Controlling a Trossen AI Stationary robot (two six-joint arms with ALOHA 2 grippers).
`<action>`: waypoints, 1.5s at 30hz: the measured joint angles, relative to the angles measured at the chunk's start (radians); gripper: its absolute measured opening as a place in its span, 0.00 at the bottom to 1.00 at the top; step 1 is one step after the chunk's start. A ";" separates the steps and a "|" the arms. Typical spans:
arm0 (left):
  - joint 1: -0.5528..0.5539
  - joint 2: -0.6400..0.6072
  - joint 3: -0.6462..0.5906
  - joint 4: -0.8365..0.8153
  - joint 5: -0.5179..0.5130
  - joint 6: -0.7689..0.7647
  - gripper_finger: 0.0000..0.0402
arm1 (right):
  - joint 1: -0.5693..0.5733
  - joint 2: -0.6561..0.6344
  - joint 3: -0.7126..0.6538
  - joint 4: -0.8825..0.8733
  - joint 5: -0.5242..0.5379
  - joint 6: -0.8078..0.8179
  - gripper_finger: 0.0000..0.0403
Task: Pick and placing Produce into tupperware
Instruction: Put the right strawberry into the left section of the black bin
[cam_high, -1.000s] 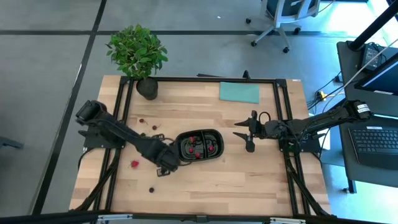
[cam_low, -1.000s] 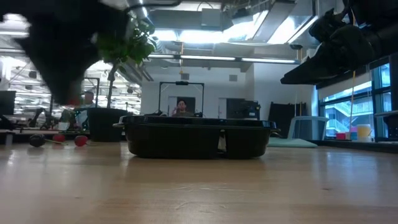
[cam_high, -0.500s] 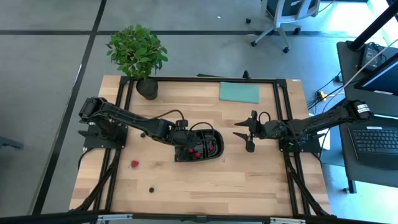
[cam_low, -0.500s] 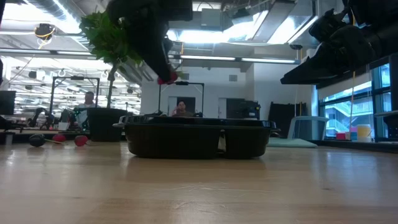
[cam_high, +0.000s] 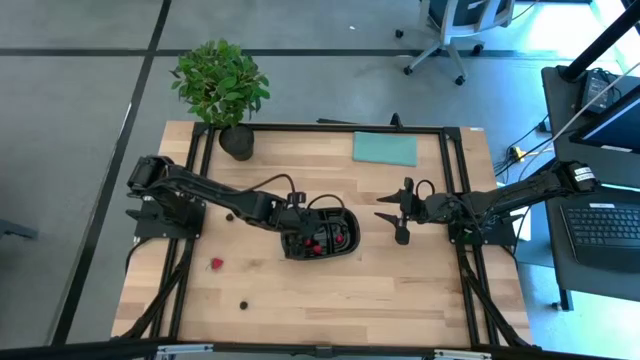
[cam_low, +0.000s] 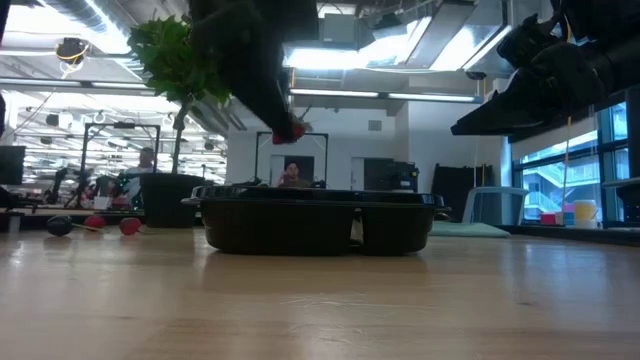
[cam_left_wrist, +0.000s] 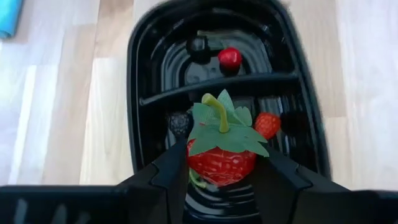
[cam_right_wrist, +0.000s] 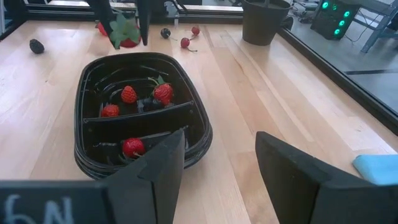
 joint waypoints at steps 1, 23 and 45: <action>0.001 0.001 -0.011 0.011 0.000 -0.001 0.35 | 0.000 0.000 0.000 0.000 0.000 0.000 0.50; 0.004 0.001 -0.190 0.184 0.025 -0.087 0.35 | 0.000 0.000 0.000 0.000 0.000 0.000 0.50; 0.004 0.001 -0.190 0.205 0.023 -0.086 0.35 | 0.000 0.000 0.000 0.000 0.000 0.000 0.50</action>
